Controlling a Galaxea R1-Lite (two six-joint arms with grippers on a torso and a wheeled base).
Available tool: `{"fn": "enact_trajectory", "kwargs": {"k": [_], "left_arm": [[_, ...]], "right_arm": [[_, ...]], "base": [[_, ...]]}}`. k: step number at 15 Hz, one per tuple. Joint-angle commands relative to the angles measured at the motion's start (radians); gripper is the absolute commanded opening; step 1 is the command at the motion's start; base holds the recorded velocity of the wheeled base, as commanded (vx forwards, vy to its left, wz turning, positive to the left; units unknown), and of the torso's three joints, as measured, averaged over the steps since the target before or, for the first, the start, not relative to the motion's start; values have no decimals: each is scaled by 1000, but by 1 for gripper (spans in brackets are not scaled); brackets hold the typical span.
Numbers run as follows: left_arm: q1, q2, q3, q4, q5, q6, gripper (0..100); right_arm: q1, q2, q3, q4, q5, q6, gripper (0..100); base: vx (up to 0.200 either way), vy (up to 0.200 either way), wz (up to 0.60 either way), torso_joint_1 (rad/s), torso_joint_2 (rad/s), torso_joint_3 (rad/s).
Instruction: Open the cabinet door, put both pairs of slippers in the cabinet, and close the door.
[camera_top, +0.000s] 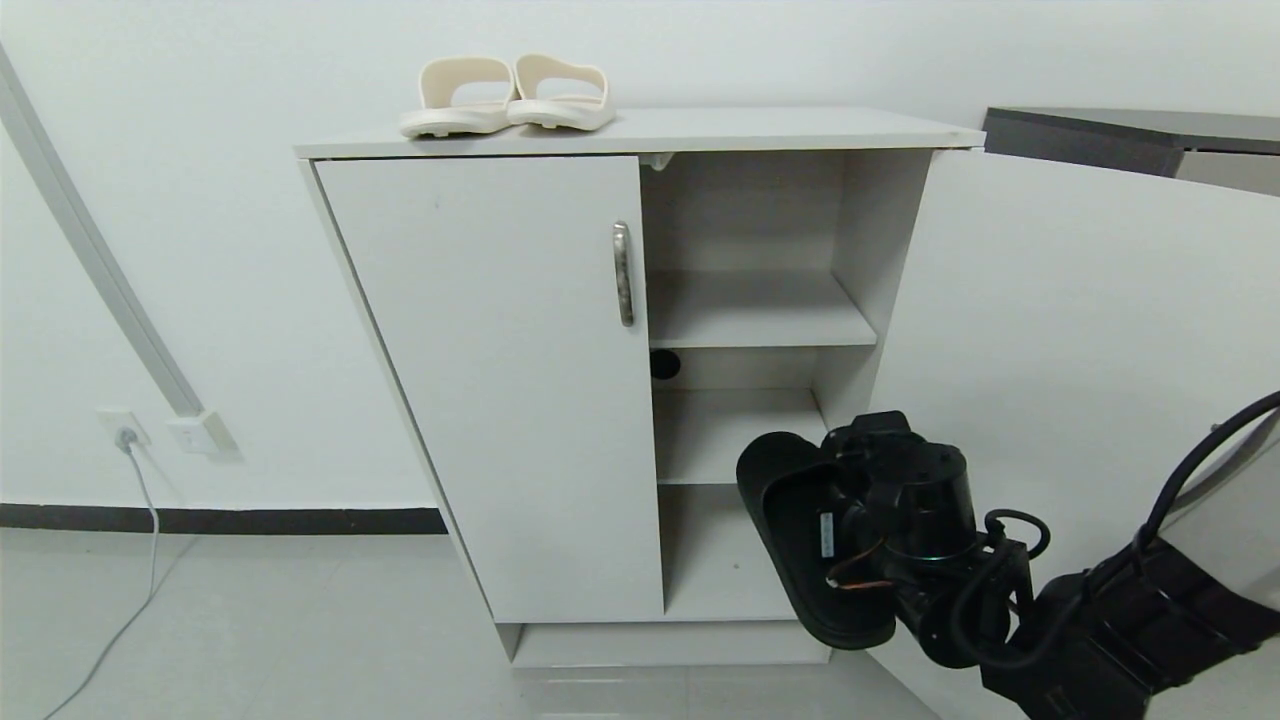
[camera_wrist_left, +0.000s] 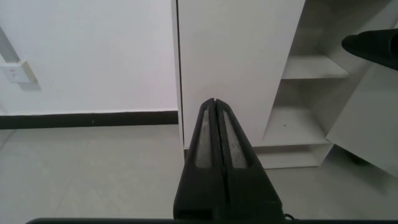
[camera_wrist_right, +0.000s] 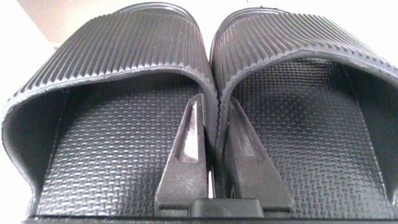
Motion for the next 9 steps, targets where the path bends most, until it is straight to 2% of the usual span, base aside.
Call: {"fn": "enact_trajectory", "kwargs": {"k": [1,5,9], "left_arm": [[0,2,0,0,0,-1,0],[0,2,0,0,0,1,0],[0,2,0,0,0,1,0]], "right_arm": [[5,-4,0,-1,0,-1,0],[80,23,-59,-2,33,3,0],[82,192,-229,-1,18,69,0]], "base": [[0,0,0,0,0,0],[0,0,0,0,0,0],[0,0,0,0,0,0]]}}
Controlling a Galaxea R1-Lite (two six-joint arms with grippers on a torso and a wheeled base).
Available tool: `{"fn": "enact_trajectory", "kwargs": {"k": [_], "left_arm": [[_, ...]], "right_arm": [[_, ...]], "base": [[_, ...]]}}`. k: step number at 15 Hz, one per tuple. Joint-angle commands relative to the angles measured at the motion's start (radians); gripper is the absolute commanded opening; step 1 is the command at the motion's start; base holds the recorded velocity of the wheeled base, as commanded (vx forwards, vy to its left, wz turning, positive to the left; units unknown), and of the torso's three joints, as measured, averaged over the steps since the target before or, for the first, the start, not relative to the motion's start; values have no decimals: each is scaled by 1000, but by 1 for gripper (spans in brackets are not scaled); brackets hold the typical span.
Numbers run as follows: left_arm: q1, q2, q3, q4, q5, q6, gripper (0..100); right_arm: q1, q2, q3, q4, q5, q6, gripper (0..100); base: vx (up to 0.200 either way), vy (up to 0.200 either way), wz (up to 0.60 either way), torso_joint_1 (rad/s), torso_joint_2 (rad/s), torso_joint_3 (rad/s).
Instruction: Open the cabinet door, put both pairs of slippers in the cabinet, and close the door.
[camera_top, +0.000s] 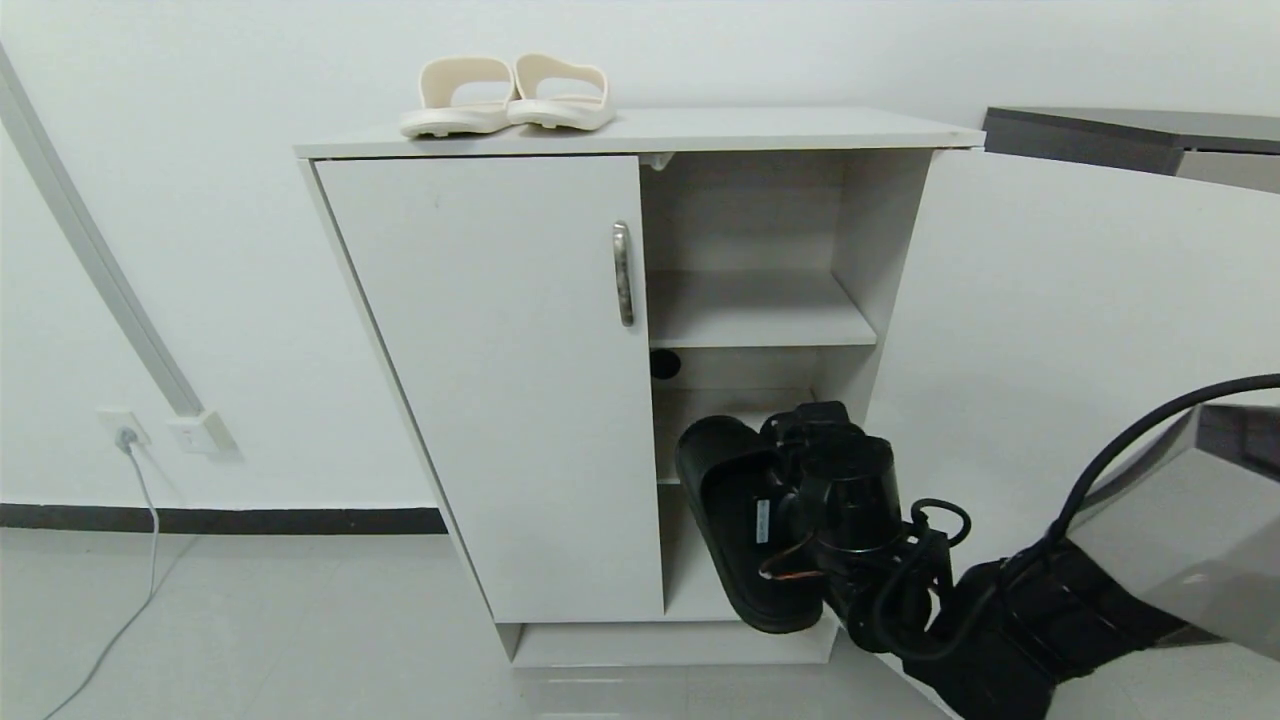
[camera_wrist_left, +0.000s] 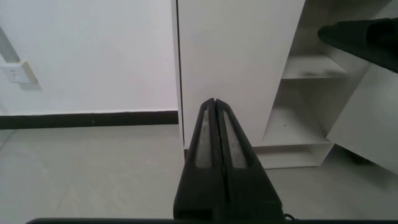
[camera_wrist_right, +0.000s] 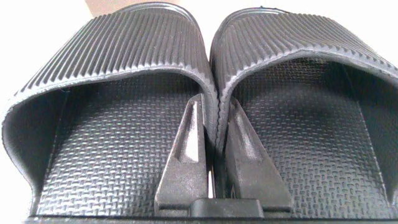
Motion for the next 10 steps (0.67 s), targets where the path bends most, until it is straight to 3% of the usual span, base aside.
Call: {"fn": "enact_trajectory", "kwargs": {"k": [1,6,10], "left_arm": [[0,1,0,0,0,0,0],[0,1,0,0,-2,2,0],[0,1,0,0,-2,2,0]], "right_arm": [[1,114,-77,2,-15,8,0],[0,142,-92,4,-21,11,0],[-5,154,-92,4,-21,13,0]], "base": [[0,0,0,0,0,0],[0,0,0,0,0,0],[0,0,0,2,4,-156]]}}
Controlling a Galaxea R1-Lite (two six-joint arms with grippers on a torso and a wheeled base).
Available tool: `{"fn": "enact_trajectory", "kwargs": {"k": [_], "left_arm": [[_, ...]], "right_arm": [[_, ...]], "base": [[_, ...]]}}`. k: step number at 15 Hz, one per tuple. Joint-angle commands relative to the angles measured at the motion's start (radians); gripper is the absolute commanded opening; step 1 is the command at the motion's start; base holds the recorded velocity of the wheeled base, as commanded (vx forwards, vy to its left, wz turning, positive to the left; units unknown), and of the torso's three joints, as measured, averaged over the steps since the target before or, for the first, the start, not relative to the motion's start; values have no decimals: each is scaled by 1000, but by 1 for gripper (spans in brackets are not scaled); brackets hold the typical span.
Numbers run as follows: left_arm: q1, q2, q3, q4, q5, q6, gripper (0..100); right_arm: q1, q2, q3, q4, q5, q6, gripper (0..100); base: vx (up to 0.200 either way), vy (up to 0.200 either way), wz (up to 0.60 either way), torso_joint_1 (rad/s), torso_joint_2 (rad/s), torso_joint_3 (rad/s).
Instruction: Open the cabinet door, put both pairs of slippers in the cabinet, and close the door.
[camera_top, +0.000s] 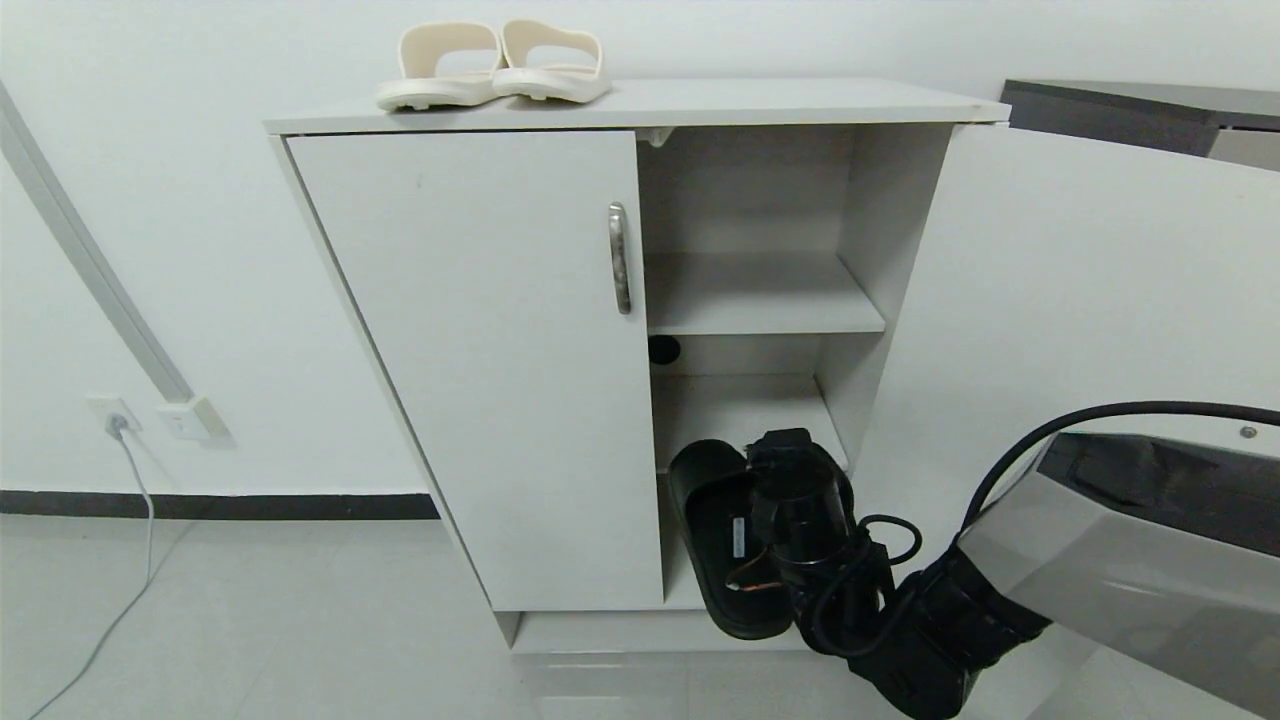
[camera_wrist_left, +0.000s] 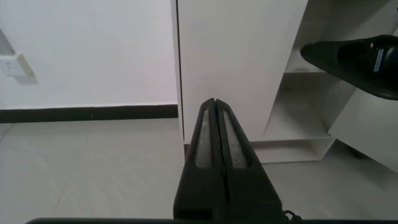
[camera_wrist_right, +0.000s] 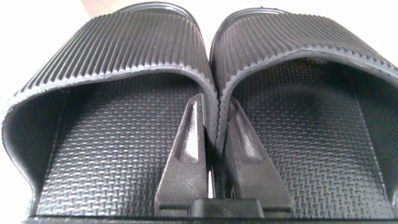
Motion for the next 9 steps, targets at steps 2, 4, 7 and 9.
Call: {"fn": "enact_trajectory", "kwargs": {"k": [2,4,7,9], "left_arm": [[0,1,0,0,0,0,0],[0,1,0,0,0,0,0],[0,1,0,0,0,0,0],[0,1,0,0,0,0,0]], "right_arm": [[-4,17,-5,0,0,0,0],[-4,19,-3,0,0,0,0],[-5,19,-5,-18,-29,19,0],[-12,37,-5,-112,-61,3,0]], "base": [[0,0,0,2,7,-198],[0,0,0,5,-5,-200],[0,0,0,7,2,-180],[0,0,0,0,0,0]]}}
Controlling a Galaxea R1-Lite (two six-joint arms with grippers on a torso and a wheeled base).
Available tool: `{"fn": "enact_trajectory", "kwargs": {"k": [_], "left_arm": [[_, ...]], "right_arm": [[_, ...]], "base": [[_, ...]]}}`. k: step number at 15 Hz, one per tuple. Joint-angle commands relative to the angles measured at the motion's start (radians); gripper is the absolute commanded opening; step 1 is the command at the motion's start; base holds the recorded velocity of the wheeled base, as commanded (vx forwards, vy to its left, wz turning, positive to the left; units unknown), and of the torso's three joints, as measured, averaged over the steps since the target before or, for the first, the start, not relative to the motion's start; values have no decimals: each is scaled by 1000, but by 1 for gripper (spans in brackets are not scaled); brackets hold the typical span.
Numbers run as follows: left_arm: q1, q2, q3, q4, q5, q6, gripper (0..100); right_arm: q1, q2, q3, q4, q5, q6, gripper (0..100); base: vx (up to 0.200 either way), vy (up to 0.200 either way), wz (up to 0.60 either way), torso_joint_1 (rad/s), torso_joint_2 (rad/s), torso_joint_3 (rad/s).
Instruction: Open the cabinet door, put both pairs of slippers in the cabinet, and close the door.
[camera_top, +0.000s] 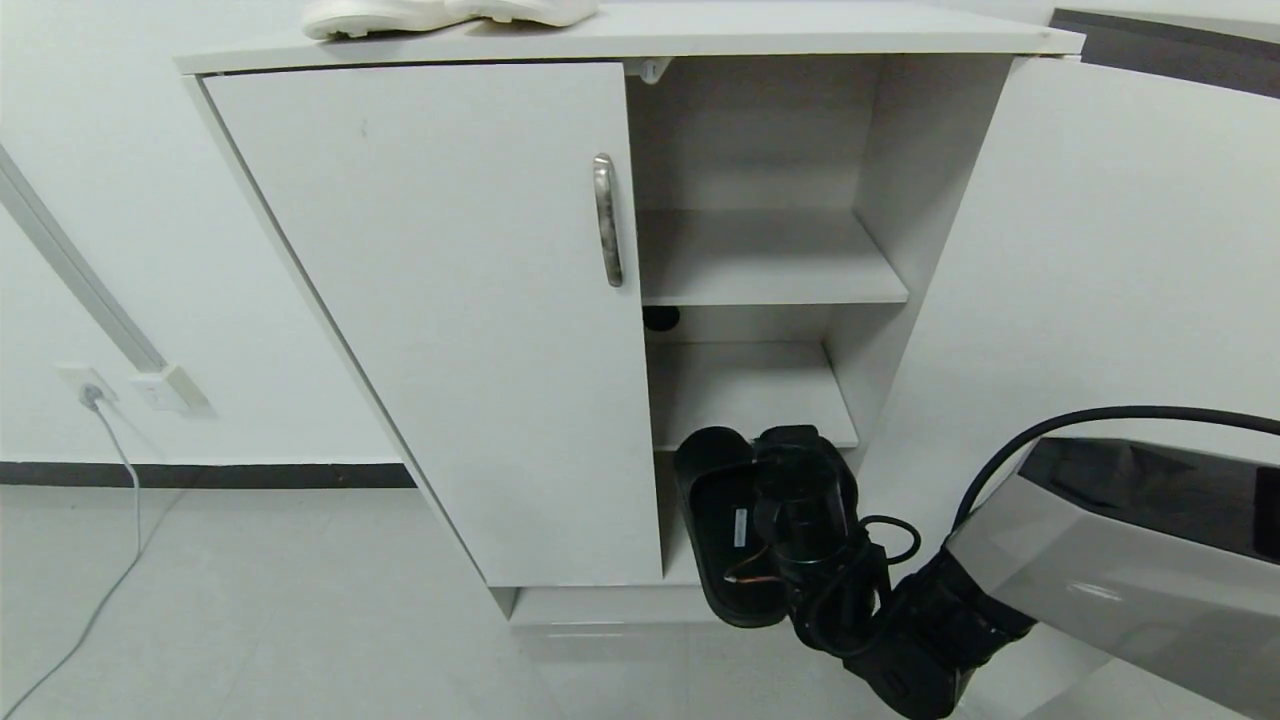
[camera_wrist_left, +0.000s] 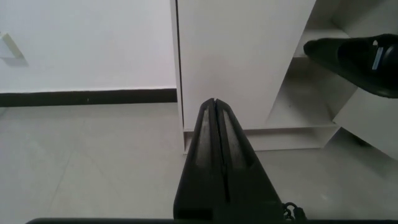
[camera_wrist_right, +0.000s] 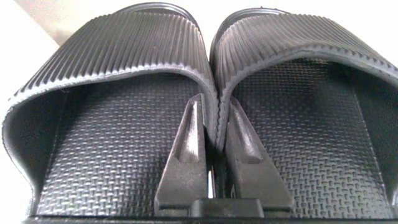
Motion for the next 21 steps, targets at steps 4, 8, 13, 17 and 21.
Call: {"fn": "enact_trajectory", "kwargs": {"k": [4,8,13,17,21], "left_arm": [[0,1,0,0,-1,-1,0],[0,1,0,0,-1,-1,0],[0,1,0,0,-1,-1,0],[0,1,0,0,1,-2,0],[0,1,0,0,1,-2,0]], "right_arm": [[-28,46,-2,-114,-41,-37,0],[-27,81,1,-201,-40,-81,0],[-27,86,-1,-204,-38,-83,0],[-39,111,-31,-198,-31,-86,0],[-80,173,-162,-168,-14,-129,0]], "base": [[0,0,0,0,0,0],[0,0,0,0,0,0],[200,0,0,2,3,2],[100,0,0,1,-1,0],[0,0,0,0,0,0]]}}
